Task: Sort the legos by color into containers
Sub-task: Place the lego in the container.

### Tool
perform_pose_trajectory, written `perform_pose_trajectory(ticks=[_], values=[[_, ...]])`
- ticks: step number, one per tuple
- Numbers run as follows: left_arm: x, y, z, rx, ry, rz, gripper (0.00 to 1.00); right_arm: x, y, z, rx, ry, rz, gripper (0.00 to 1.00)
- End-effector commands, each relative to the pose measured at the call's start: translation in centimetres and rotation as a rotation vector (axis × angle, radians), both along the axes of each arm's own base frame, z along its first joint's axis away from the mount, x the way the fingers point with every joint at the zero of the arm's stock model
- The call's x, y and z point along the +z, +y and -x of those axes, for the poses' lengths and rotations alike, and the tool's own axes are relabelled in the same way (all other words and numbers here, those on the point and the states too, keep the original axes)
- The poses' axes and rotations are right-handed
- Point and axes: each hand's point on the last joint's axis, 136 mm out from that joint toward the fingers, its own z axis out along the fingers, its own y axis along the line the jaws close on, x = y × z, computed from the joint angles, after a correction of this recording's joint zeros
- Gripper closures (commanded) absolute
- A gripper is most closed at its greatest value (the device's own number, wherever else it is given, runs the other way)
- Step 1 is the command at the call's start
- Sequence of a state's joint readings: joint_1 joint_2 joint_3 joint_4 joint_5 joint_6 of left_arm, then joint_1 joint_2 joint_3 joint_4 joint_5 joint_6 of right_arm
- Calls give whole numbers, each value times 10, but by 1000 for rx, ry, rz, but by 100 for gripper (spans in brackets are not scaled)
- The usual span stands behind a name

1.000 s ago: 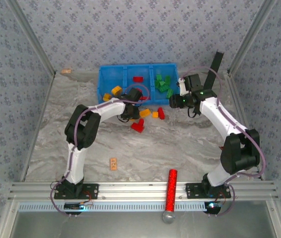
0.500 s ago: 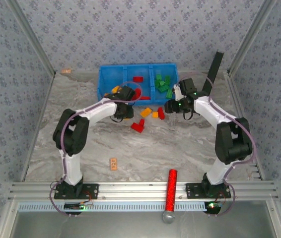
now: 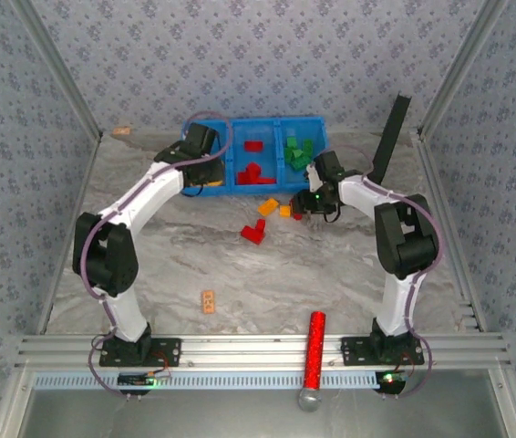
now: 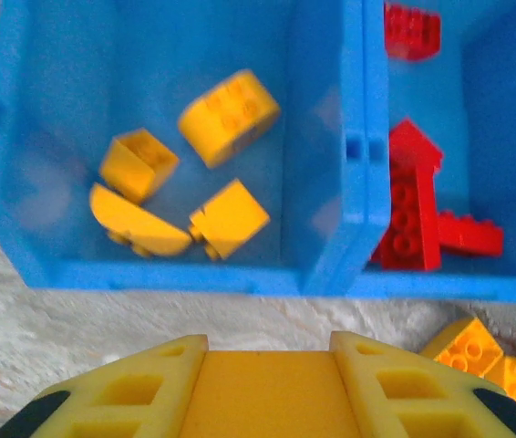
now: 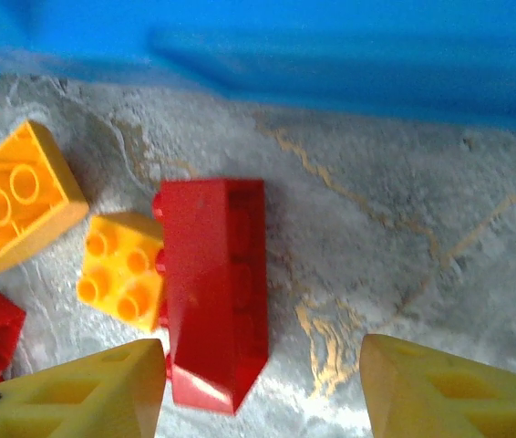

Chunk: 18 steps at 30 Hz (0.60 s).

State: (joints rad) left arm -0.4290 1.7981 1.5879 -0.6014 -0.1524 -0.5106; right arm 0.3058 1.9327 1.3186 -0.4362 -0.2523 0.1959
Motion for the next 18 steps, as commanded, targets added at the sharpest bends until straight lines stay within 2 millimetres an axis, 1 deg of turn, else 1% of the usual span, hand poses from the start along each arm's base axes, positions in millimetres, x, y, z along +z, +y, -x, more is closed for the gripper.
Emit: perform_pose_trajectory(ticks=[1, 4, 9, 11, 14, 16, 18], values=[[9, 7, -21, 4, -31, -32, 76, 0, 9, -11, -9, -6, -34, 41], [6, 13, -37, 19, -30, -31, 77, -1, 14, -14, -6, -3, -46, 41], [-9, 23, -60, 49, -7, -37, 77, -3, 19, -19, 5, 0, -49, 41], [-17, 26, -67, 56, 6, -35, 77, -5, 20, -21, 8, 2, -45, 42], [-26, 28, -74, 62, 24, -39, 77, -11, 20, -20, 10, 14, -35, 46], [-32, 28, -79, 62, 32, -41, 77, -13, 19, -20, 12, 20, -30, 46], [-40, 28, -82, 63, 50, -46, 76, -16, 19, -19, 17, 30, -23, 50]])
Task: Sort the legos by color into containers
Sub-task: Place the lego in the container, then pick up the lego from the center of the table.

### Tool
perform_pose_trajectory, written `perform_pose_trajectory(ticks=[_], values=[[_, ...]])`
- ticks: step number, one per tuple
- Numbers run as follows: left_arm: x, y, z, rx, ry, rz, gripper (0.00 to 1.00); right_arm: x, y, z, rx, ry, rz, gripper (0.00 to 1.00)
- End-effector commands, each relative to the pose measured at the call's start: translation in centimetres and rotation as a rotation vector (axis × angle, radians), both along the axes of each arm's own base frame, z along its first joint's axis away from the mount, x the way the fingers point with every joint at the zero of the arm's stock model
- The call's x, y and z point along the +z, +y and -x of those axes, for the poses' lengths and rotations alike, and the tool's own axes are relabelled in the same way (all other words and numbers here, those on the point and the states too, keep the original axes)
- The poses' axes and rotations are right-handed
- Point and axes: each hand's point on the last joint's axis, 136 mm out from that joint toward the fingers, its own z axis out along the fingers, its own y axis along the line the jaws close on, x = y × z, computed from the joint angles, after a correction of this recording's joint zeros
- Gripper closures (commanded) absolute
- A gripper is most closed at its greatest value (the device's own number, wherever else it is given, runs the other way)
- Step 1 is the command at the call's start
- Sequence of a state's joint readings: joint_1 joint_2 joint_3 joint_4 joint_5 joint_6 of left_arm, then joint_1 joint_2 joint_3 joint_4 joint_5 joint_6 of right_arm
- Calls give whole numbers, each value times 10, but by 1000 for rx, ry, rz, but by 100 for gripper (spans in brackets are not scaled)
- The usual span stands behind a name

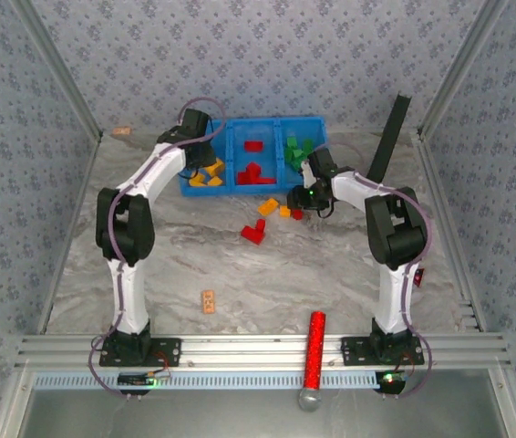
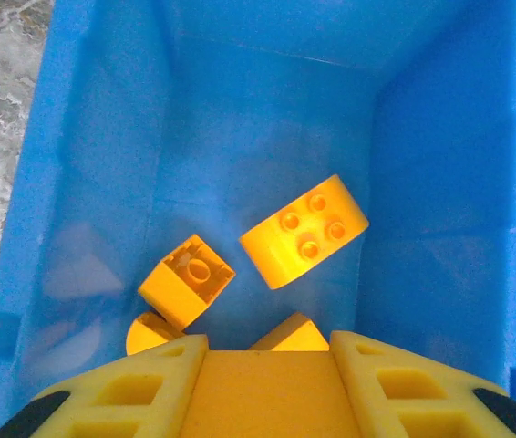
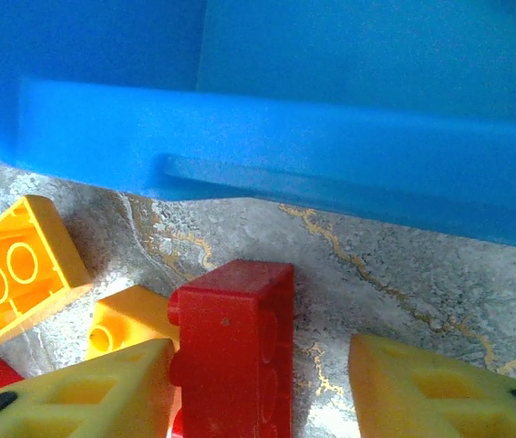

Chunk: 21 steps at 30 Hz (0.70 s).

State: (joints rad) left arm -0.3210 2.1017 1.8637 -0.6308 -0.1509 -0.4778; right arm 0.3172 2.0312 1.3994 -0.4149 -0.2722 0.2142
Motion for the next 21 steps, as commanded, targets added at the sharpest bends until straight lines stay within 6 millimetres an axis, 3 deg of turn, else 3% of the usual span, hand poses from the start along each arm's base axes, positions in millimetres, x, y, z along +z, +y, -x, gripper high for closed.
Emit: perform_pose_trajectory(ticks=[1, 9, 16, 21], values=[[1, -2, -7, -18, 9, -10, 76, -4, 4, 0, 16, 22, 3, 52], [-38, 5, -3, -3, 107, -35, 70, -1, 0, 9, 32, 31, 39, 71], [-47, 7, -3, 5, 121, -34, 56, 25, -2, 30, 58, 8, 72, 74], [-40, 8, -1, -1, 105, -29, 45, 54, 1, 41, 87, -39, 100, 74]])
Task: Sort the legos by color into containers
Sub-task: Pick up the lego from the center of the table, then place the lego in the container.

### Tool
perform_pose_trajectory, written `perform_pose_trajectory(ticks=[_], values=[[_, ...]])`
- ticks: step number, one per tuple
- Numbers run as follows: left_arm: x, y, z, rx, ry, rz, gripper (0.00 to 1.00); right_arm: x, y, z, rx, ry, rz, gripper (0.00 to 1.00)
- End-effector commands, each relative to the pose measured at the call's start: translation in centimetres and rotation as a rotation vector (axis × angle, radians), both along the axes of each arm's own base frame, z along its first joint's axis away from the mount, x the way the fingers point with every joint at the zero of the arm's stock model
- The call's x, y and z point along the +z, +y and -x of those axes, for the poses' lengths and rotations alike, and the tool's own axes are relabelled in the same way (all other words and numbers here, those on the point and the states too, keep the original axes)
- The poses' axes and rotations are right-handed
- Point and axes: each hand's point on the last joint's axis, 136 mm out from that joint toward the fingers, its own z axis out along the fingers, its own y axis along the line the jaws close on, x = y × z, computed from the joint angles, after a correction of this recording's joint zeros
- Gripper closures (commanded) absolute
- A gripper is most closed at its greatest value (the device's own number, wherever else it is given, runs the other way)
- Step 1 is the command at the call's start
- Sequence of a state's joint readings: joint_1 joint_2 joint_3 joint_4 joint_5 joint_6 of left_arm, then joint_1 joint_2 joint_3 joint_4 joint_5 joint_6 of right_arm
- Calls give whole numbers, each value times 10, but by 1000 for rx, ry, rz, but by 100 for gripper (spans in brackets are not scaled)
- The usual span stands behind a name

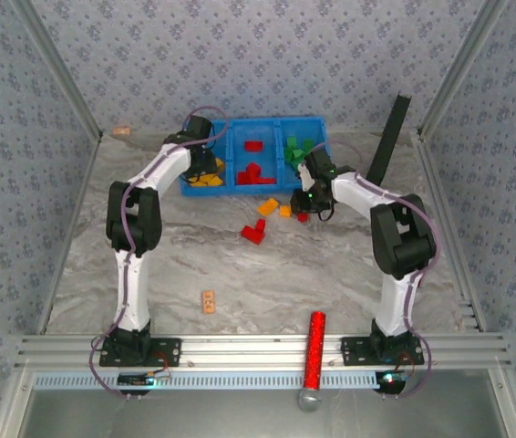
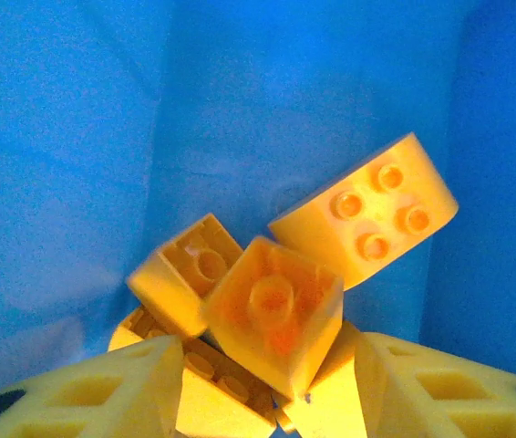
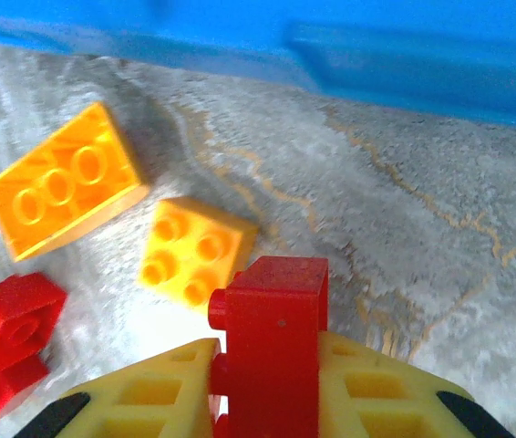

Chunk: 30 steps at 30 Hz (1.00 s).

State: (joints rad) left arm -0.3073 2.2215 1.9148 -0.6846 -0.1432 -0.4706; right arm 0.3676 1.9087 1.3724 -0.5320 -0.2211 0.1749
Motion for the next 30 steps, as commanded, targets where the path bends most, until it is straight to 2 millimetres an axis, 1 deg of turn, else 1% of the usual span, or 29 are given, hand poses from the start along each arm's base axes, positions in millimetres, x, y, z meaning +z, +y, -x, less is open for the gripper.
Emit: perform_pose_trajectory(ticks=[1, 2, 3, 6, 8, 11, 13, 17, 21, 24, 27, 30], values=[[13, 2, 3, -6, -16, 11, 44, 31, -1, 10, 31, -47, 39, 74], [16, 2, 5, -10, -18, 15, 44, 38, 0, 13, 40, -50, 46, 74], [21, 0, 2, -13, -42, 29, 43, 44, 2, 12, 46, -66, 46, 74], [38, -4, 8, -32, -75, 61, 43, 70, 13, 4, 76, -132, 39, 75], [53, -2, 16, -35, -94, 68, 42, 88, 23, -6, 90, -180, 37, 75], [71, 1, 34, -44, -121, 80, 41, 105, 37, -25, 114, -234, 33, 75], [81, 3, 48, -56, -129, 83, 40, 113, 48, -37, 131, -265, 32, 75], [87, 8, 81, -73, -123, 81, 39, 118, 71, -64, 160, -309, 35, 74], [84, 5, 114, -116, -99, 75, 38, 114, 93, -86, 186, -336, 31, 73], [81, -5, 138, -168, -78, 74, 37, 108, 107, -100, 202, -345, 33, 73], [76, -11, 160, -207, -50, 64, 37, 98, 120, -107, 207, -325, 5, 73], [66, -22, 180, -249, -21, 79, 36, 87, 129, -111, 201, -312, -14, 72]])
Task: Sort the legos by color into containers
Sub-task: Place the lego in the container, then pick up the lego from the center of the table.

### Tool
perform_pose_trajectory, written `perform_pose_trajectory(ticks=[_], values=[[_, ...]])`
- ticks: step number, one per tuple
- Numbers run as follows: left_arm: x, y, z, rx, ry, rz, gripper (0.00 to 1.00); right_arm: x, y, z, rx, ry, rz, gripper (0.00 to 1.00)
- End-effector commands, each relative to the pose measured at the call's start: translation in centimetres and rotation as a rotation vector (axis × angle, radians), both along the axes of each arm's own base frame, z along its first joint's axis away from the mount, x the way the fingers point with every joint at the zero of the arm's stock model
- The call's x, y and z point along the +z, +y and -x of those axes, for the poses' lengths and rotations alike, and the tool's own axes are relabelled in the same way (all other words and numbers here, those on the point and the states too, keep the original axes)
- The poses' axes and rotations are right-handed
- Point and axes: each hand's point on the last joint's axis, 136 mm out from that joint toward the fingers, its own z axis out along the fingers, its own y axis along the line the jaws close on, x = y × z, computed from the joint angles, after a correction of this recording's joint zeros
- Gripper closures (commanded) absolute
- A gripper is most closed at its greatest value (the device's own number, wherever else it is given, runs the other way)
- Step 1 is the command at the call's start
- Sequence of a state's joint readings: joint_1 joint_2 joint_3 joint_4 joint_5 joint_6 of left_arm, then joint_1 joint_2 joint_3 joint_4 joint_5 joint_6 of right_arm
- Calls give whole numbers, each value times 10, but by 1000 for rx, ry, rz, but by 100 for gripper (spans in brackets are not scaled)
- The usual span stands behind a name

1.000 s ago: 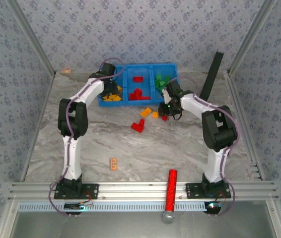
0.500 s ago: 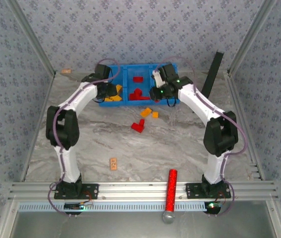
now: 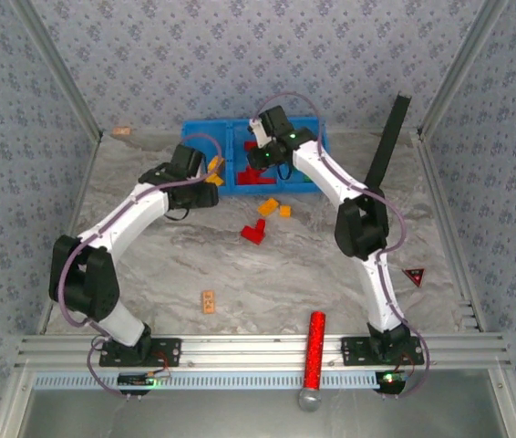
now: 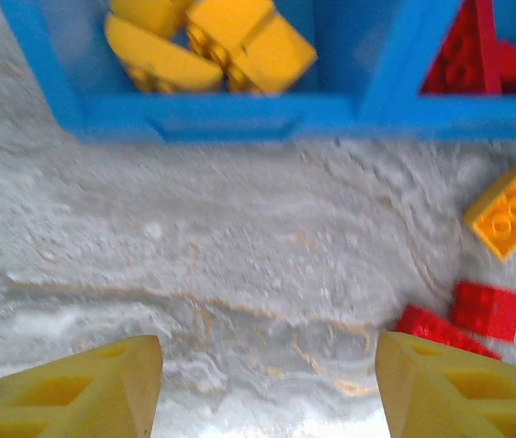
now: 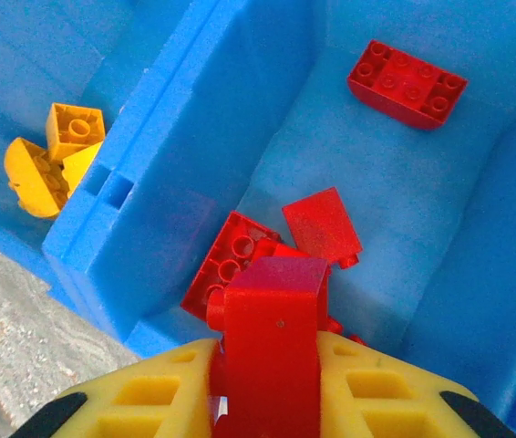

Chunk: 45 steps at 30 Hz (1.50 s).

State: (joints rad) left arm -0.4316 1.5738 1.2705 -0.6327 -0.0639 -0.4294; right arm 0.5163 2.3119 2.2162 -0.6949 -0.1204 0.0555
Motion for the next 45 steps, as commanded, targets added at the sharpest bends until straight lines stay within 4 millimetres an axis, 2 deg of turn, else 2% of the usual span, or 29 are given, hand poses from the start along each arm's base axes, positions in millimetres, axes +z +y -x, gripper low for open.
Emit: perform_pose_trajectory(ticks=[1, 7, 16, 20, 25, 28, 35, 40, 45], values=[[2, -10, 25, -66, 23, 15, 36, -4, 10, -1, 8, 23, -19, 72], [-11, -34, 46, -167, 48, -2, 35, -24, 14, -7, -3, 46, -17, 70], [-17, -54, 42, -248, 21, -26, 34, -43, 15, -8, -8, 78, -16, 61], [-20, -63, 33, -268, 0, -28, 33, -39, 15, -7, -4, 76, -20, 60], [-31, -84, 12, -340, -55, -47, 33, -7, 5, 1, 5, 34, -15, 59], [-43, -98, 0, -389, -59, -72, 33, 21, -13, 10, -7, -12, -11, 57], [-66, -133, -19, -479, -58, -76, 33, 68, -74, 48, -81, -96, -45, 54], [-75, -154, -26, -515, -58, -66, 33, 77, -126, 78, -189, -127, -59, 52], [-82, -171, -30, -539, -59, -67, 33, 79, -163, 101, -259, -129, -85, 51]])
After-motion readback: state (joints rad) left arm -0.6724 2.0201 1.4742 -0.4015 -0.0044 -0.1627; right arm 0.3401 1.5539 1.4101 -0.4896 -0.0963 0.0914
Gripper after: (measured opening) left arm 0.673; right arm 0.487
